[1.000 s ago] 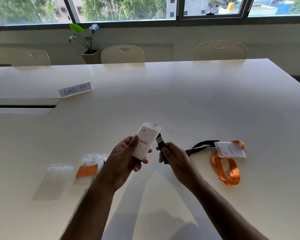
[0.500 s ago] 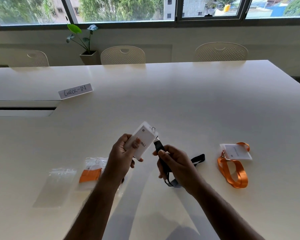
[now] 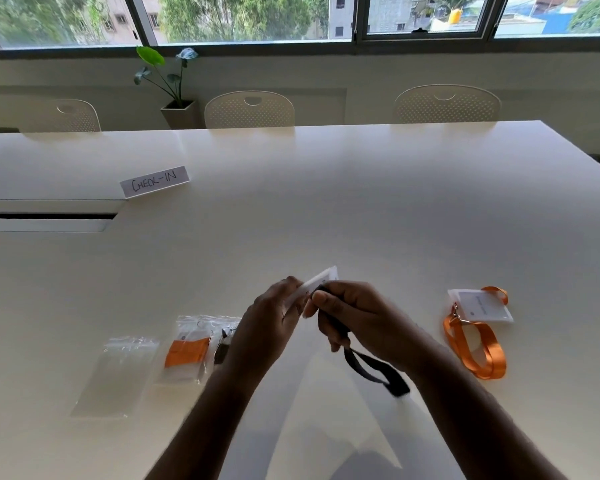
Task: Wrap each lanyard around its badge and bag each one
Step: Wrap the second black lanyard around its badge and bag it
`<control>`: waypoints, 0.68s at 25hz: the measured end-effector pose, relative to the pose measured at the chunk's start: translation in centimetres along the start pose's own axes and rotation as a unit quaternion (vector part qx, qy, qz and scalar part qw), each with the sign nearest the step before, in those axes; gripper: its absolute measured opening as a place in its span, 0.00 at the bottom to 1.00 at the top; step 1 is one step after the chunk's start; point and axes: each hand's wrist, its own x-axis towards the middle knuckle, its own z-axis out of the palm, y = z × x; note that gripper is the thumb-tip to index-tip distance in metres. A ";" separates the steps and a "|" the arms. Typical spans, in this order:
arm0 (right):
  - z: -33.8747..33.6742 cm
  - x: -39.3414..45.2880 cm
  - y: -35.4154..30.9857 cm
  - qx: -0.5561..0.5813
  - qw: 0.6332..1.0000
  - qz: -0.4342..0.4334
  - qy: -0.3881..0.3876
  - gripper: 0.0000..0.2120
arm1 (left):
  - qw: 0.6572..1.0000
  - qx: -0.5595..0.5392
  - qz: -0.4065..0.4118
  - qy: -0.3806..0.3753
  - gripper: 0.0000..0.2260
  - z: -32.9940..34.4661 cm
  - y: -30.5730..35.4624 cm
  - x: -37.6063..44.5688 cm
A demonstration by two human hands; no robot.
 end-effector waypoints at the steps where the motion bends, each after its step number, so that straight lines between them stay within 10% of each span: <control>1: -0.3 0.1 -0.3 0.006 1.000 -0.006 0.009 0.14 | 1.000 -0.005 0.006 -0.010 0.02 0.1 0.2 -0.1; 17: -0.7 -0.2 -3.4 -0.134 0.989 -0.005 -0.070 0.14 | 0.993 0.083 -0.015 -0.083 0.07 1.6 2.3 -1.1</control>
